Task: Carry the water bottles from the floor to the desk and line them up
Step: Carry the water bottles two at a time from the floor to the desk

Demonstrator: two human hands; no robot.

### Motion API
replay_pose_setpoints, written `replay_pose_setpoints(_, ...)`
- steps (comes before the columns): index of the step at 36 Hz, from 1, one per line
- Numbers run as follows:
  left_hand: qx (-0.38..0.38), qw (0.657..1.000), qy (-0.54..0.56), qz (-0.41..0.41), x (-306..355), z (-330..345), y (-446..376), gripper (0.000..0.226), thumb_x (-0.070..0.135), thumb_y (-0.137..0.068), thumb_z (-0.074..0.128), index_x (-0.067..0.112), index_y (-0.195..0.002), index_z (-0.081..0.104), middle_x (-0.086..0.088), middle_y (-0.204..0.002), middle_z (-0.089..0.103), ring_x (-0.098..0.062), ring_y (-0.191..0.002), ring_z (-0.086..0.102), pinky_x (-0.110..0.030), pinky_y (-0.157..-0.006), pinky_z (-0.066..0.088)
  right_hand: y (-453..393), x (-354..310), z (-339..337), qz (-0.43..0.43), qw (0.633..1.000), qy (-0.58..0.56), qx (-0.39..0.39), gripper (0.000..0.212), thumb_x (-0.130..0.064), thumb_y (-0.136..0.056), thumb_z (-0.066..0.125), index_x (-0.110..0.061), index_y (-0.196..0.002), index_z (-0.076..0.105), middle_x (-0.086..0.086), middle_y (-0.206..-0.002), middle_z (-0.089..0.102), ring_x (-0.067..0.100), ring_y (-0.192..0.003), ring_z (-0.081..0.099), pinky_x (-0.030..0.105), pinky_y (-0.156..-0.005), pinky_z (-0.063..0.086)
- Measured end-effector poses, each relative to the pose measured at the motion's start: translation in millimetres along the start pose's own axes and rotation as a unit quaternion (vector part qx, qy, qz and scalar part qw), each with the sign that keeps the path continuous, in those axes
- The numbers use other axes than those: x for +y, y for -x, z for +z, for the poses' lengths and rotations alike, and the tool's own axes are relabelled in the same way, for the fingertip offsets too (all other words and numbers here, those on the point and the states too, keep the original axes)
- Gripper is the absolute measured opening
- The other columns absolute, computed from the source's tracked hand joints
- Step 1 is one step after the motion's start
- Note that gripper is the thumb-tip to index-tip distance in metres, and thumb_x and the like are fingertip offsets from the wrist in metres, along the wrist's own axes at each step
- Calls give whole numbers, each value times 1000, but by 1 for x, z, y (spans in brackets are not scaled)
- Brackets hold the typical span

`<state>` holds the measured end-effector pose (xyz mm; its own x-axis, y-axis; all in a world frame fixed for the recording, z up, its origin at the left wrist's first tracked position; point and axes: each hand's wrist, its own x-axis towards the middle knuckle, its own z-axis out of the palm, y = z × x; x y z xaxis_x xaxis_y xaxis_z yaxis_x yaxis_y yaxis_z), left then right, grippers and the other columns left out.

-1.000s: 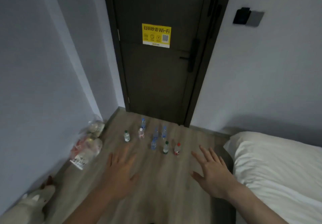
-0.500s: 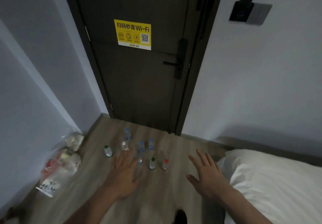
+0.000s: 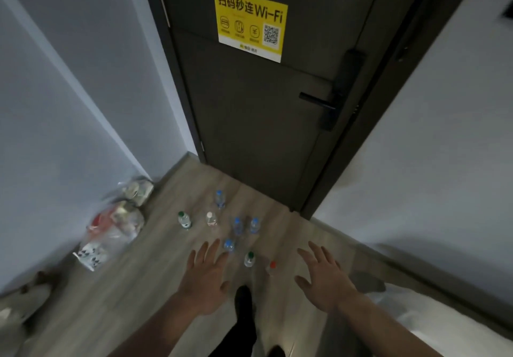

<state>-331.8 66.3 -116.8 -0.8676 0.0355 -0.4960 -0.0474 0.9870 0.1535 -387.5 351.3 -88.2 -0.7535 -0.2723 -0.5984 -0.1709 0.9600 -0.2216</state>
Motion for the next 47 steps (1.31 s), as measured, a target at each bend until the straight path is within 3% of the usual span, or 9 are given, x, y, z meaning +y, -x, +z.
replay_pose_setpoints(3, -31, 999, -30, 17, -8, 4, -39, 77, 48, -91, 54, 21, -157, 23, -10, -167, 1, -38, -153, 6, -54, -121, 8, -38, 2, -6, 3, 1000, 2, -22, 71, -55, -103, 41, -33, -163, 10, -2, -172, -2, 29, -159, 1, 45, -126, 17)
replay_pose_setpoints(6, -90, 993, -68, 22, -19, 19, -89, 88, 54, -51, 83, 20, -128, 55, -15, -148, 44, -43, -122, 59, -60, -94, 49, -79, 8, -4, 9, 999, -2, -49, 72, -57, -102, 42, -34, -163, 10, -4, -172, -2, 27, -159, 2, 44, -125, 19)
replay_pose_setpoints(8, -117, 989, -75, 51, -21, 32, -120, 82, 53, -66, 76, 19, -138, 54, -11, -158, 27, -47, -134, 46, -65, -105, 38, -109, 14, 3, 13, 998, 2, -66, 73, -57, -102, 41, -33, -163, 10, -5, -172, -1, 26, -158, 5, 44, -124, 21)
replay_pose_setpoints(10, -107, 990, -80, 50, -23, 49, -153, 73, 47, -95, 47, 20, -158, 23, -9, -166, -2, -41, -152, 4, -59, -121, 6, -139, 20, 14, 20, 996, 3, -86, 72, -56, -103, 42, -32, -163, 10, -4, -172, 1, 26, -158, 7, 44, -123, 22)
replay_pose_setpoints(12, -127, 989, -71, 31, -26, 67, -182, 69, 44, -100, 37, 20, -160, 11, -11, -167, -9, -37, -152, -8, -53, -121, -4, -169, 28, 29, 33, 994, -7, -105, 71, -54, -103, 42, -32, -163, 11, -4, -171, 3, 25, -157, 9, 43, -123, 23)
replay_pose_setpoints(22, -185, 982, -16, -20, -37, 193, -315, 59, 39, -99, 47, 19, -151, 28, -8, -151, 36, -31, -130, 44, -43, -114, 28, -331, 72, 144, 80, 980, -69, -169, 60, -47, -101, 52, -28, -154, 33, 1, -151, 41, 24, -136, 48, 35, -107, 42)
replay_pose_setpoints(35, -167, 959, 157, -166, -28, 376, -458, 52, 49, -94, 54, 23, -135, 35, -4, -119, 62, -28, -103, 65, -37, -81, 50, -483, 120, 317, 142, 959, -97, -224, 57, -53, -101, 48, -20, -146, 39, 9, -138, 57, 28, -128, 56, 34, -98, 46)
replay_pose_setpoints(42, -120, 959, 175, -186, -22, 440, -494, 56, 48, -96, 51, 24, -142, 30, -6, -117, 63, -29, -99, 65, -38, -81, 53, -527, 121, 373, 191, 947, -127, -224, 68, -61, -99, 48, -10, -141, 32, 16, -133, 61, 31, -118, 62, 33, -83, 49)
replay_pose_setpoints(47, -89, 959, 175, -204, -21, 462, -507, 55, 52, -97, 51, 24, -140, 32, -5, -113, 64, -28, -93, 66, -40, -80, 55, -549, 122, 406, 203, 945, -138, -218, 68, -58, -100, 48, -9, -142, 27, 15, -134, 60, 32, -119, 63, 39, -92, 53)
